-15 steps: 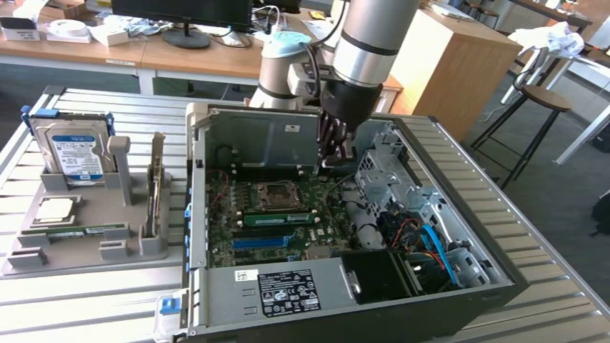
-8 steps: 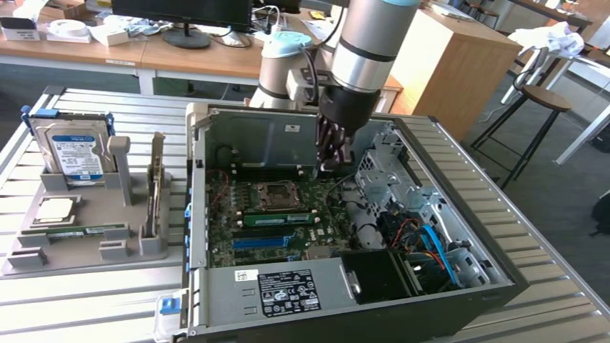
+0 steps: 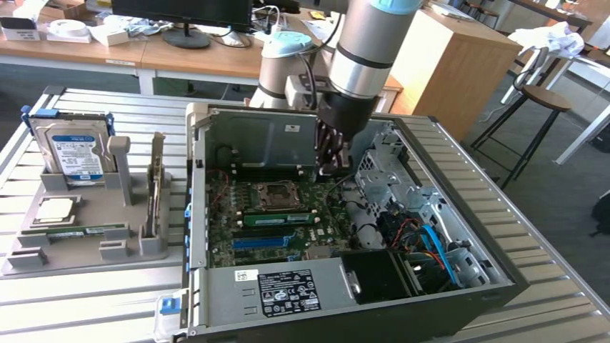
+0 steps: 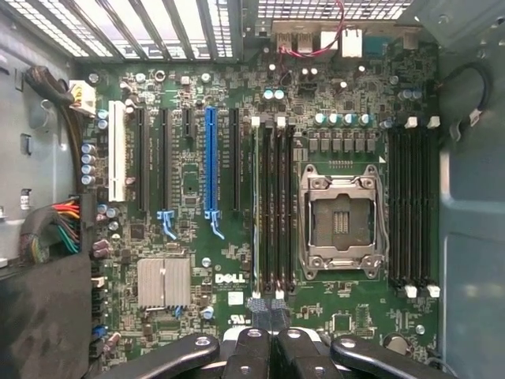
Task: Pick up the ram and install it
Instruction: 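Press down the ram until it locks into place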
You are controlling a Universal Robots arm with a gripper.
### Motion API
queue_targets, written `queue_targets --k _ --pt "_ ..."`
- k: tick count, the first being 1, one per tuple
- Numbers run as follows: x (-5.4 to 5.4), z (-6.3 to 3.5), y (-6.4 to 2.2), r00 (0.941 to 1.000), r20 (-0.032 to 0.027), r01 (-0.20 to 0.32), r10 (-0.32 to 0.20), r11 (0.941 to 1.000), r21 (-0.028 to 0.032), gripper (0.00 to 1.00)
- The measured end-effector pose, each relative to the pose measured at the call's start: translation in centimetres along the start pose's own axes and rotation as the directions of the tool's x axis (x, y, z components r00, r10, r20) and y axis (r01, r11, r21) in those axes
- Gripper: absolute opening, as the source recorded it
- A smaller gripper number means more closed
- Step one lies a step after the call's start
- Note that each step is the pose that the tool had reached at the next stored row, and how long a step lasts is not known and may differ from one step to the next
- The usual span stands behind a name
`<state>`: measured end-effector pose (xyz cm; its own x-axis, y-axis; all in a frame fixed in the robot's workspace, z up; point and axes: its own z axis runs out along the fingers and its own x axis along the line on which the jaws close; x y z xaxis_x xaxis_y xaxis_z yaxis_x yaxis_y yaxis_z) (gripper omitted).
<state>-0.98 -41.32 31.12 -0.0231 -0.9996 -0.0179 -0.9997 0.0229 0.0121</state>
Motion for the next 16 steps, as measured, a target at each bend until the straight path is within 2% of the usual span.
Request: queue_targets --k 16 --pt "0.0 1.73 -0.02 1.0 0.0 -0.001 0.001 1.0 0.0 0.1"
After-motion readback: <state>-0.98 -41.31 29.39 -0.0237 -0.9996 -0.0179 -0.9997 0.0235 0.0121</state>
